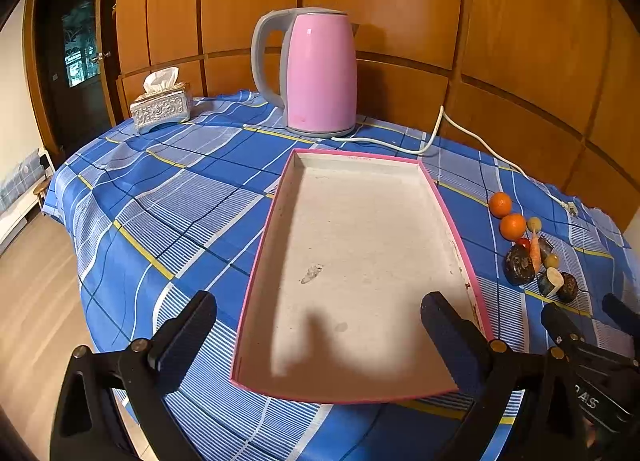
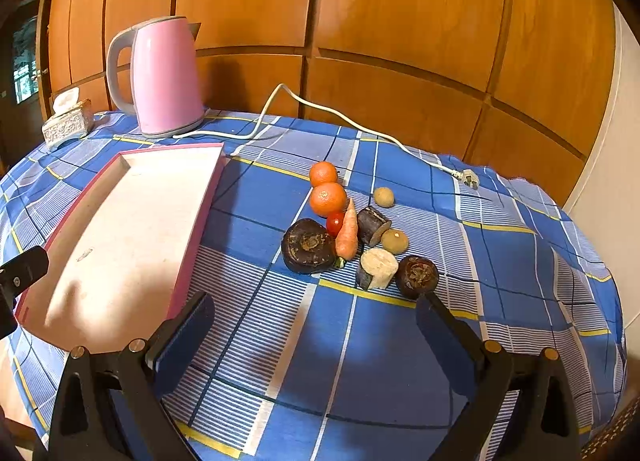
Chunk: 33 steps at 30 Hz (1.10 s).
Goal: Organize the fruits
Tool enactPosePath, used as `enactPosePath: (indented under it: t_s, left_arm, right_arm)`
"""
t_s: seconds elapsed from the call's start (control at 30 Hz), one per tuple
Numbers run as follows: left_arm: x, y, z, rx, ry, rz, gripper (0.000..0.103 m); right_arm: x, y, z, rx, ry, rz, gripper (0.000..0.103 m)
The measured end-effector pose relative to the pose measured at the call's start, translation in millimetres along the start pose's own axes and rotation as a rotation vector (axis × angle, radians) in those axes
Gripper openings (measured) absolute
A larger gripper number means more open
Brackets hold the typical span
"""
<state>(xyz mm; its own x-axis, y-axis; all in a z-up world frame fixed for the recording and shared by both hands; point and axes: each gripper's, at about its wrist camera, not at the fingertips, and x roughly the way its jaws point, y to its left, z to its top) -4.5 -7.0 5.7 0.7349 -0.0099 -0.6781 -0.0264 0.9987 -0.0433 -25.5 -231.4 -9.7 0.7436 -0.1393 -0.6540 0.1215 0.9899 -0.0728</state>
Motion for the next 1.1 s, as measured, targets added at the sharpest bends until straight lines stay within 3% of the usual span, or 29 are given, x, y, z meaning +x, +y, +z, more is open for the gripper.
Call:
enactPosePath:
  t_s: [1.1]
  left_arm:
    - [2.7, -1.7, -5.3, 0.001, 0.013, -0.009, 0.103]
  right_arm:
    - [-1.0, -0.2, 0.3, -0.002, -0.001, 0.001, 0.102]
